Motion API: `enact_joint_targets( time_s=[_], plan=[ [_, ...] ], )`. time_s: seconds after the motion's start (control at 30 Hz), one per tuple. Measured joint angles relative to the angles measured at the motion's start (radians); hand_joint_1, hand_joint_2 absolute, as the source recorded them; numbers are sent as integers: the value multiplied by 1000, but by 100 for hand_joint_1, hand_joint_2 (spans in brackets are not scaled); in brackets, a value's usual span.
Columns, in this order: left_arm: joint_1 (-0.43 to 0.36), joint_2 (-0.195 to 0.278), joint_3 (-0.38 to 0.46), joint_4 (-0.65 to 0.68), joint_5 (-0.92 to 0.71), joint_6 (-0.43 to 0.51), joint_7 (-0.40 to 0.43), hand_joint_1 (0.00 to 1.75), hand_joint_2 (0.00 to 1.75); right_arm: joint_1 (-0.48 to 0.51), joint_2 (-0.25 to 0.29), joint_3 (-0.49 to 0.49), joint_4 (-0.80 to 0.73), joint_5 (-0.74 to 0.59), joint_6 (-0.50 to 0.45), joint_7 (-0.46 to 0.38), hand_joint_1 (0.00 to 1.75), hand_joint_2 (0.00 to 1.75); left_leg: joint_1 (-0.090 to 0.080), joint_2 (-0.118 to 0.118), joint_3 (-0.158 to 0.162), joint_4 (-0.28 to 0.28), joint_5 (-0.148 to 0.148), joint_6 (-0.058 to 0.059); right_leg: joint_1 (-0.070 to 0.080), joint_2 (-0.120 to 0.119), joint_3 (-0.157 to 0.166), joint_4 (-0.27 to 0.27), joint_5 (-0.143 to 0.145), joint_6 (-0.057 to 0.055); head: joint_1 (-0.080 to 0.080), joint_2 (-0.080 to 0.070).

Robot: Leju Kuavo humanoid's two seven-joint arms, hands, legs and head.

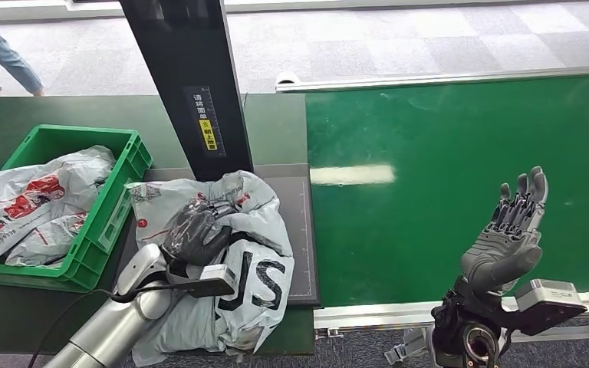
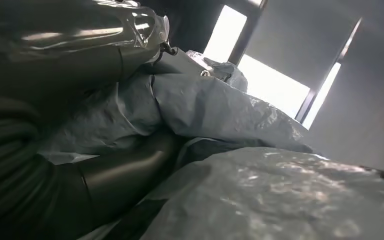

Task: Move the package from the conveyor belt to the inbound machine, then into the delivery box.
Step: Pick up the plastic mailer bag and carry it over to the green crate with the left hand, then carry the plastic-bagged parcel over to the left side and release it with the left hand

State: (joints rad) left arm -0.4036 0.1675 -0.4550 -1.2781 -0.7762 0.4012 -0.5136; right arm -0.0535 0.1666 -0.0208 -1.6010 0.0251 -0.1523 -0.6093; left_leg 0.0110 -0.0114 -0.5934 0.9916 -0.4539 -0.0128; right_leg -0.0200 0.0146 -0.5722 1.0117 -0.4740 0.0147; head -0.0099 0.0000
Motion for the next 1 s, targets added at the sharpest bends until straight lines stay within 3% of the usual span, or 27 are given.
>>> enact_joint_targets(
  time_s=[0.23,0.33,0.5,0.6,0.7,0.87,1.0],
  plan=[
    [76,-3,155,-465,123,165,-58,175,175,53,4,-35,-48,8,-22,-10,0,0,0,1,-2,0,-1,0,0,1,-3,0,0,0,0,0],
    [86,-15,260,-569,226,209,-109,175,175,67,7,-43,-67,8,-22,-10,0,0,1,1,-2,0,-1,0,1,0,-3,0,0,0,0,0],
    [95,-35,371,-642,250,243,-142,175,175,71,9,-45,-79,8,-22,-10,0,0,1,1,-2,0,0,0,1,0,-2,0,0,0,0,0],
    [93,-45,422,-644,217,274,-117,175,175,71,11,-45,-81,8,-24,-10,0,0,1,1,-2,0,0,0,0,0,-2,0,0,0,0,0],
    [61,-50,491,-601,80,284,-25,175,175,74,13,-43,-87,8,-34,-10,0,0,1,0,-2,0,0,0,0,0,-2,0,0,0,0,0],
    [-69,-9,628,-356,-157,282,135,175,175,77,16,-36,-94,4,-46,-4,0,0,2,1,-1,0,1,-1,2,1,-2,1,0,-1,0,0],
    [-146,37,697,-161,-205,288,149,175,175,76,16,-28,-94,0,-52,0,0,0,2,1,-1,0,2,-2,2,1,-3,2,0,-2,0,0]
  ],
)
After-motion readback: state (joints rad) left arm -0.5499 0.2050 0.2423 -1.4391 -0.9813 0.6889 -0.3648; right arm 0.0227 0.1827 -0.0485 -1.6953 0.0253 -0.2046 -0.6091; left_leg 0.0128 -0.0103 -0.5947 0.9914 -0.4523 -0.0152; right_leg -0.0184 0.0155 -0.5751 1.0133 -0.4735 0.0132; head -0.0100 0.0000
